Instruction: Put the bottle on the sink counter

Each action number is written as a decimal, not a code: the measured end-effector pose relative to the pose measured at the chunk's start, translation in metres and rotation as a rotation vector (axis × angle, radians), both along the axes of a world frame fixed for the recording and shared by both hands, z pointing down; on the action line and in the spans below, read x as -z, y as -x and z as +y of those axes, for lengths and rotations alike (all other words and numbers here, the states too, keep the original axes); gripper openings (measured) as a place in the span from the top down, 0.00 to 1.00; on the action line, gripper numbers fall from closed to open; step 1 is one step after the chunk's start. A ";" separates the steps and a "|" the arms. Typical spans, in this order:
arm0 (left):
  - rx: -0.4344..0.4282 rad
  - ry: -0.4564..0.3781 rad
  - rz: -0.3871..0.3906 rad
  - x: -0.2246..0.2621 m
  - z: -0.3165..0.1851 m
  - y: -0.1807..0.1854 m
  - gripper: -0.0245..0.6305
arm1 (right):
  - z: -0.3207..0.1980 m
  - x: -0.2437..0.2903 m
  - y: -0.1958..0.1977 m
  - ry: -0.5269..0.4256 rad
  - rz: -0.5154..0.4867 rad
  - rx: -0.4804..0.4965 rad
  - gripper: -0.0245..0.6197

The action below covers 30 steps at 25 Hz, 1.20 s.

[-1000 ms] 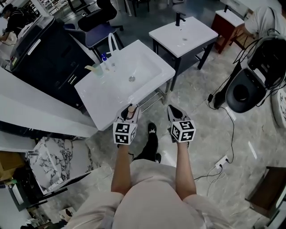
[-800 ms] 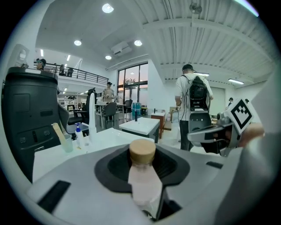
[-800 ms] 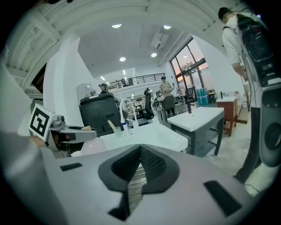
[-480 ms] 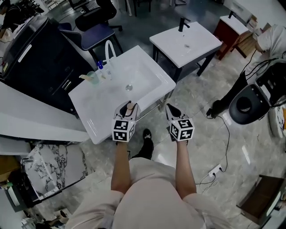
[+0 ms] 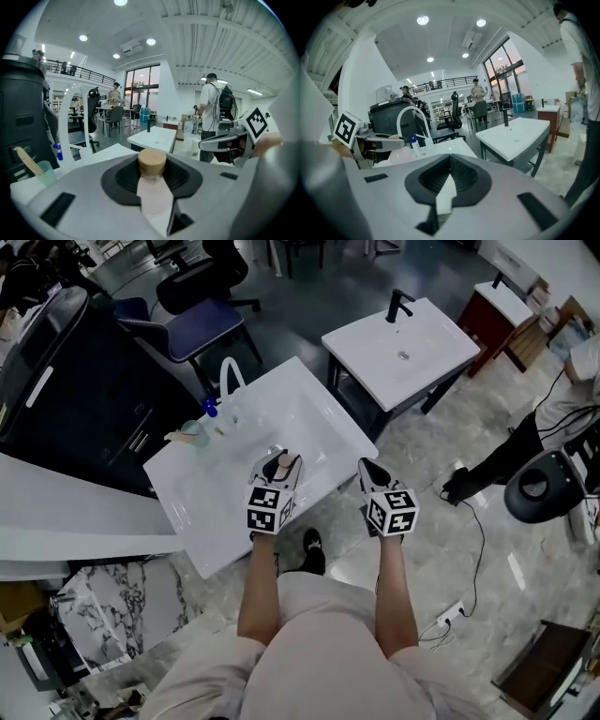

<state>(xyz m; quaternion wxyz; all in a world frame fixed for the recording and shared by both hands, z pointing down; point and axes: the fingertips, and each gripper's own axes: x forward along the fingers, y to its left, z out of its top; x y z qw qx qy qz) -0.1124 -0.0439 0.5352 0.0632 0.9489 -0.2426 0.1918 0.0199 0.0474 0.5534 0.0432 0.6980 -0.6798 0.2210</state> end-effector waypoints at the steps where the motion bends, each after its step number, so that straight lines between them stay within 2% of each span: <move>1: 0.002 0.000 0.001 0.000 -0.006 -0.004 0.77 | -0.007 0.001 -0.005 -0.002 -0.001 -0.003 0.95; 7: 0.001 -0.008 0.004 0.007 -0.042 -0.030 0.77 | -0.054 0.002 -0.024 -0.017 -0.020 0.009 0.95; 12: 0.003 0.005 0.004 0.010 -0.056 -0.040 0.77 | -0.086 0.000 -0.022 -0.007 -0.030 0.048 0.95; 17: 0.043 0.026 -0.004 0.003 -0.065 -0.044 0.77 | -0.113 0.004 -0.018 -0.017 -0.030 0.118 0.95; 22: 0.127 0.034 -0.023 -0.002 -0.091 -0.043 0.77 | -0.154 0.005 -0.013 -0.039 -0.036 0.251 0.95; 30: 0.300 0.043 -0.045 -0.008 -0.124 -0.047 0.77 | -0.201 -0.003 -0.021 -0.023 -0.030 0.444 0.95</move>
